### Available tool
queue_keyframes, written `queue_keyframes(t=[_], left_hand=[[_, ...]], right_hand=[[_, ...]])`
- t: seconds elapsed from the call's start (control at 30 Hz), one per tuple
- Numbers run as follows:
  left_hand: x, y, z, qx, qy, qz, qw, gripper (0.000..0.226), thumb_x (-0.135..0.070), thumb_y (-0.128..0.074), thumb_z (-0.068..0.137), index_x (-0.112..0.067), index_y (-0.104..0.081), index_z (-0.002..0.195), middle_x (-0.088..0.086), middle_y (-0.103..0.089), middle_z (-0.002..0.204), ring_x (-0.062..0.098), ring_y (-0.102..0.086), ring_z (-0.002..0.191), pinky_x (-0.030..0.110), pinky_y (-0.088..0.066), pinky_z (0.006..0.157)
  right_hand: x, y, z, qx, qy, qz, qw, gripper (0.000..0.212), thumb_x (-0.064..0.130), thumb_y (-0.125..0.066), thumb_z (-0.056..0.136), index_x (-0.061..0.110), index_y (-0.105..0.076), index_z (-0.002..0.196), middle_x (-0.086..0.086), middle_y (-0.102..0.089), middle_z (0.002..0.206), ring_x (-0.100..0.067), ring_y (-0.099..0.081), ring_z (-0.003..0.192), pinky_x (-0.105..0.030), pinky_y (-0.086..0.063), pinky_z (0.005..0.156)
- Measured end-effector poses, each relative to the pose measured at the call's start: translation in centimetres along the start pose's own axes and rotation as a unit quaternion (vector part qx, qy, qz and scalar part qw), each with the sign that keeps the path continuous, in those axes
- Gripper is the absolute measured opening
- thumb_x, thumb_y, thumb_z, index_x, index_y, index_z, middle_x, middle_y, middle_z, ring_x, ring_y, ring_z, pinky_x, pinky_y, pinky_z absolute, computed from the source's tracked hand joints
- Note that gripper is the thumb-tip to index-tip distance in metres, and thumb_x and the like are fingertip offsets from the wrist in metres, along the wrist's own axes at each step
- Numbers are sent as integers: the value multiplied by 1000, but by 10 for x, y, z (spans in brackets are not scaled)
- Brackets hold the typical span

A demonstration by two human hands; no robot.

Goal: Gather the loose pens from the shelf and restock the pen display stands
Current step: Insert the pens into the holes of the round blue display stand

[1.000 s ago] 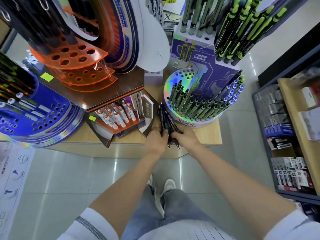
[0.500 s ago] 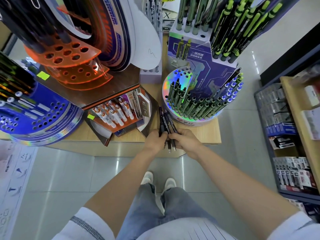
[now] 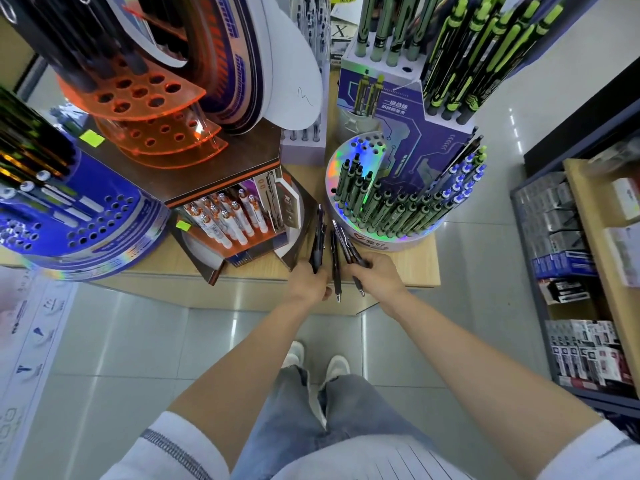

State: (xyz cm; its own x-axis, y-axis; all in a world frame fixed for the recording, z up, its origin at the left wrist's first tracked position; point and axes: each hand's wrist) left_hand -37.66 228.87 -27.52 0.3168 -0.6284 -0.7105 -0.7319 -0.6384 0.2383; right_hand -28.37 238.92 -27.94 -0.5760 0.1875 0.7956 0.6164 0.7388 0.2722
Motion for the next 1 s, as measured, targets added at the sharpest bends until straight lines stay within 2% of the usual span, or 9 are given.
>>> queue_keyframes(t=[0.07,0.13,0.2,0.3,0.43,0.6,0.77,0.87,1.0], left_hand=[[-1,2,-5,5,1,-18,1000,13,-10,-42,98,-1,-46,105,11,-53,78,19,-51,48,26,-46,47],[-1,6,-12,17,-8,-43,999,5,-9,-40,98,-6,-44,99,7,-50,72,18,-50,48,26,-44,46],[0,10,-19,35,-16,-67,997,8,-8,-40,98,-11,-43,92,5,-48,68,17,-47,48,24,-40,45],[2,18,-32,49,-37,-75,995,12,-10,-42,99,-15,-40,89,3,-49,68,15,-46,50,24,-36,45],[9,30,-48,88,-75,-64,991,6,-9,-44,100,-12,-41,96,5,-49,69,15,-45,51,22,-36,44],[23,59,-71,181,-94,-11,979,14,-11,-51,98,-9,-46,111,5,-56,78,14,-53,59,24,-46,54],[33,100,-87,221,-101,33,969,29,-6,-55,94,-11,-47,121,8,-56,84,14,-56,63,24,-53,63],[44,126,-97,252,-99,25,962,15,-20,-50,99,-9,-49,110,7,-56,77,17,-55,59,24,-50,56],[60,157,-98,253,-120,53,959,17,-22,-44,102,-8,-49,96,6,-54,71,17,-52,53,25,-45,50]], right_hand=[[1,2,-1,-4,3,2,1000,17,8,-67,82,19,-60,70,5,-51,57,-13,-44,55,-27,-36,55],[0,3,-2,24,-5,22,999,4,13,-68,83,11,-65,84,3,-54,64,-14,-46,58,-27,-38,58],[0,4,-5,57,-18,58,997,14,18,-69,84,10,-65,95,-1,-57,74,-16,-49,64,-27,-40,63],[3,1,-13,71,-17,94,993,10,19,-69,84,15,-61,88,-6,-58,76,-18,-52,65,-28,-43,64],[14,-8,-28,79,-10,150,985,21,11,-63,90,15,-49,77,-4,-41,60,-3,-32,35,-16,-27,38],[21,-29,-50,96,0,246,964,17,9,-65,90,11,-50,81,-3,-41,55,-2,-27,32,-16,-19,33],[18,-65,-73,62,11,254,965,18,7,-68,87,11,-50,85,2,-35,53,-3,-23,33,-17,-18,33],[16,-99,-94,47,13,279,959,16,4,-66,88,10,-51,89,4,-37,51,-3,-25,33,-17,-19,32],[16,-134,-120,45,25,296,954,14,9,-65,90,11,-57,79,6,-33,46,-3,-22,34,-16,-19,34]])
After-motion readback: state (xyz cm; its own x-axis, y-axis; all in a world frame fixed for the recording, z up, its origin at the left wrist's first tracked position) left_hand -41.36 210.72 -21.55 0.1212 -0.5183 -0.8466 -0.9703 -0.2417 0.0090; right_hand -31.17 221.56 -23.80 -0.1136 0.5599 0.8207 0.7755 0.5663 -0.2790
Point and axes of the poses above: each hand's wrist, its own z-axis towards the middle knuckle, its own y-axis out of the back of the hand, x = y × z
